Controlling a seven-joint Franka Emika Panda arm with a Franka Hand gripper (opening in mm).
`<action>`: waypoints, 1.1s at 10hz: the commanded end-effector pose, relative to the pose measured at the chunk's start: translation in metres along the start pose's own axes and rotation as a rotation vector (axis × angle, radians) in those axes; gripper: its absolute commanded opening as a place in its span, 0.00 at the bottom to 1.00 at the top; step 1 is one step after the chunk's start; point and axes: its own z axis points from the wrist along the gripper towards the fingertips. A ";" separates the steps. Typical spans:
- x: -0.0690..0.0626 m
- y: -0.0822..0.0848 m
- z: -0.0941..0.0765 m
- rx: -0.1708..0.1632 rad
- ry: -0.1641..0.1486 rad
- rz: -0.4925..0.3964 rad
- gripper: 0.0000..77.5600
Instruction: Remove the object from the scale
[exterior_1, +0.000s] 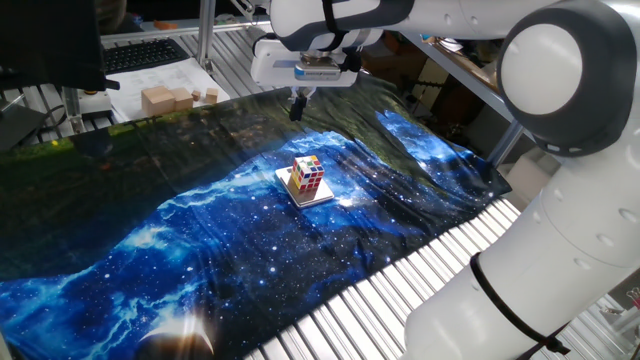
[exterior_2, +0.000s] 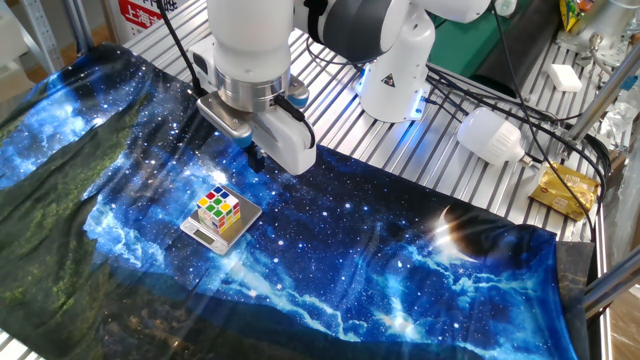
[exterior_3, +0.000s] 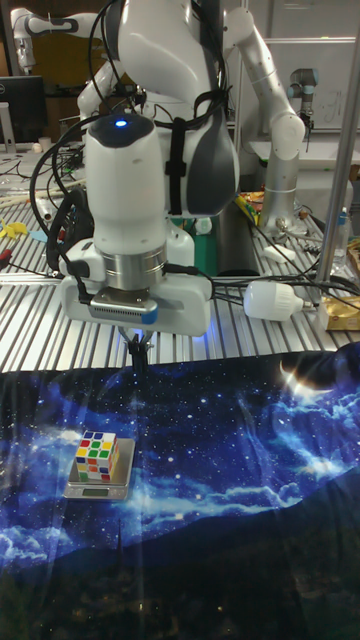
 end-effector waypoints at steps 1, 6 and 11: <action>-0.001 0.000 -0.001 -0.018 0.004 0.220 0.00; -0.001 0.000 -0.001 -0.012 0.028 0.182 0.00; -0.021 -0.008 0.013 -0.009 0.013 0.169 0.00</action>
